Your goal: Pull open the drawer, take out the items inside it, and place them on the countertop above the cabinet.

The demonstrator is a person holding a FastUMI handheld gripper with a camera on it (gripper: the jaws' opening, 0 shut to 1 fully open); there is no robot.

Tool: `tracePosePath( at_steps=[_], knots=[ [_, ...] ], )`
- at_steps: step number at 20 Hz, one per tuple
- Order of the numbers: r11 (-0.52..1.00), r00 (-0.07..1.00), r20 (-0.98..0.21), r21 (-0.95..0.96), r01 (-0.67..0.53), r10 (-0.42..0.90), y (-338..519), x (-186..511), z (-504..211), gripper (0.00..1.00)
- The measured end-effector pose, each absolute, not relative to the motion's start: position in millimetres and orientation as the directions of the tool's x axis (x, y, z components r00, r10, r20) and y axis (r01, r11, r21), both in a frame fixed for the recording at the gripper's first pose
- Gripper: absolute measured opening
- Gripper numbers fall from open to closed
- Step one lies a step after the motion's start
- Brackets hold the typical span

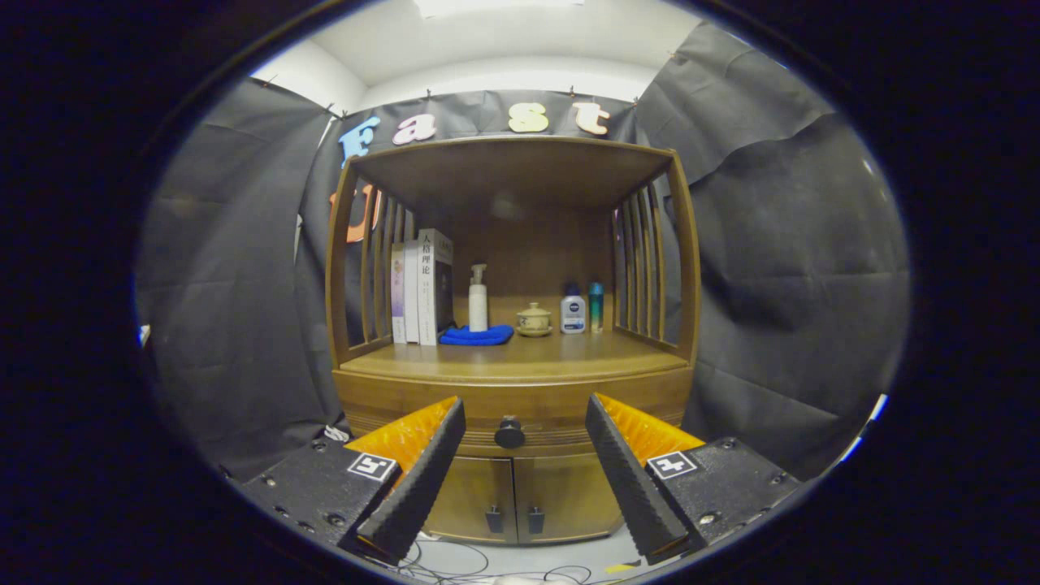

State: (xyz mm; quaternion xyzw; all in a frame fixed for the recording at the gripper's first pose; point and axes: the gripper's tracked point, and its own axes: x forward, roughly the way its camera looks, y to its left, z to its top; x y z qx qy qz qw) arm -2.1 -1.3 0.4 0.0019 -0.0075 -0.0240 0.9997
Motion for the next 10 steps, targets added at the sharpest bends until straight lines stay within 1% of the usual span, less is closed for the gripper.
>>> tracePosePath(
  at_steps=[4,10],
  knots=[
    [1.000,1.000,-0.004,-0.012,0.026,-0.026,1.8,6.6,-14.7,0.97],
    [1.000,0.997,-0.073,-0.003,0.012,-0.012,4.3,45.5,-50.9,0.97]
  ],
)
